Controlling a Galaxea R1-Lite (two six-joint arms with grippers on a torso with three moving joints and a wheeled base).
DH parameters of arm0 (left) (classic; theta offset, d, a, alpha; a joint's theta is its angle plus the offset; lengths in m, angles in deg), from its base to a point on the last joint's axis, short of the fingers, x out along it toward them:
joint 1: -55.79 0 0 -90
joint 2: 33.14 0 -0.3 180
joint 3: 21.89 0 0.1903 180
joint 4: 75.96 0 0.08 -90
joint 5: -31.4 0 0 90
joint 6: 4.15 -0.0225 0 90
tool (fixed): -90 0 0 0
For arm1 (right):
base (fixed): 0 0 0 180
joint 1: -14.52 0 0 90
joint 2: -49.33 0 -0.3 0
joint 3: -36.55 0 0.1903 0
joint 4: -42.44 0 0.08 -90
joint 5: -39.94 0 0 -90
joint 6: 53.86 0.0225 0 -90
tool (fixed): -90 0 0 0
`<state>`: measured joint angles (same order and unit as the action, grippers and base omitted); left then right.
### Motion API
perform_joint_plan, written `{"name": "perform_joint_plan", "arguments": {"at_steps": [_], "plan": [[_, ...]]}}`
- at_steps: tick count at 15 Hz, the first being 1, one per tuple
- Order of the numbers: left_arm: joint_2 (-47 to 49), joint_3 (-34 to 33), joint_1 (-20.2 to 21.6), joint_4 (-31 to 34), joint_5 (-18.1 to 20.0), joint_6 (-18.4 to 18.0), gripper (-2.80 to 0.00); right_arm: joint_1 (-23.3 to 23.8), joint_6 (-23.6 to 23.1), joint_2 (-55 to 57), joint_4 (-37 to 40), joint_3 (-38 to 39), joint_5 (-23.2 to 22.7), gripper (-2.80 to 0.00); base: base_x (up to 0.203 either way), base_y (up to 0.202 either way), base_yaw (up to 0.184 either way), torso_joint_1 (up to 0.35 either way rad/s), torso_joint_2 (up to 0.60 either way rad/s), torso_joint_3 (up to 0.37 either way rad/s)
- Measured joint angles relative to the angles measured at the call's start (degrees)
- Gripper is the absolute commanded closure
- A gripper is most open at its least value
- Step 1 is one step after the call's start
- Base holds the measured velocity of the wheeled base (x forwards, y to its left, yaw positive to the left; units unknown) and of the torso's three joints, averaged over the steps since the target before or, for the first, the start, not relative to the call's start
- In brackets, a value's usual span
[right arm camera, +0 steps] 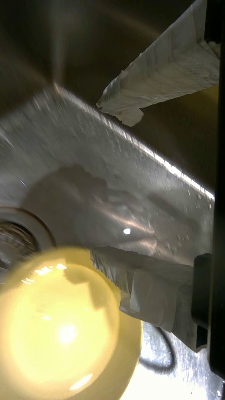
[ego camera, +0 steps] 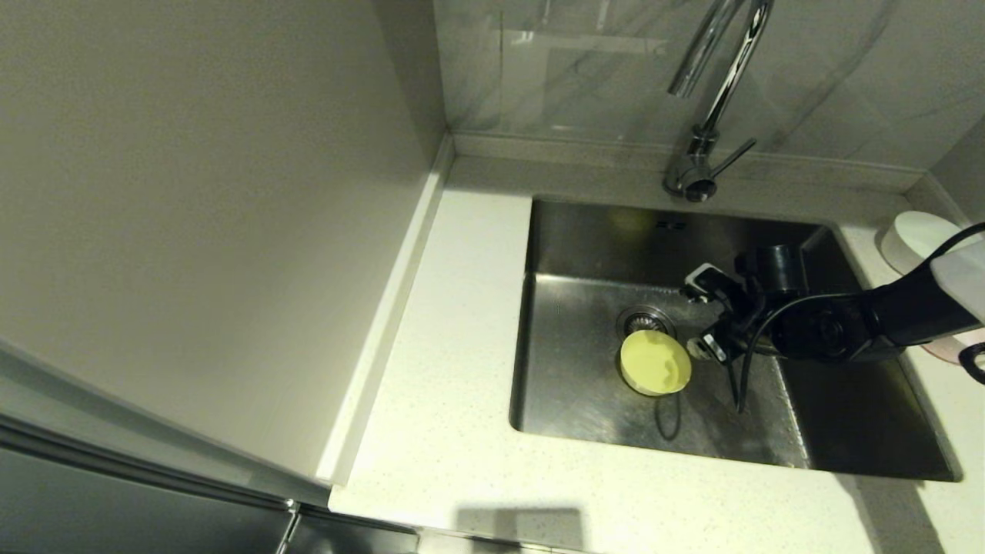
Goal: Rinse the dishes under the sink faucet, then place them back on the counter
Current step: Put a bowl back to the table from the sink
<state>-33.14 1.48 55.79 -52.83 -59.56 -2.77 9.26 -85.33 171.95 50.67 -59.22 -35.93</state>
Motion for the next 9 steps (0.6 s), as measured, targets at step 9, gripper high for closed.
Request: {"name": "perform_joint_plan", "arguments": {"at_steps": [9], "plan": [[0.00, 0.00, -0.02, 0.00, 0.03, 0.00, 0.00, -0.69, 0.96, 8.19, -3.80, -2.80, 0.22, -2.80, 0.000, 0.000, 0.000, 0.000, 0.00, 0.000]]}}
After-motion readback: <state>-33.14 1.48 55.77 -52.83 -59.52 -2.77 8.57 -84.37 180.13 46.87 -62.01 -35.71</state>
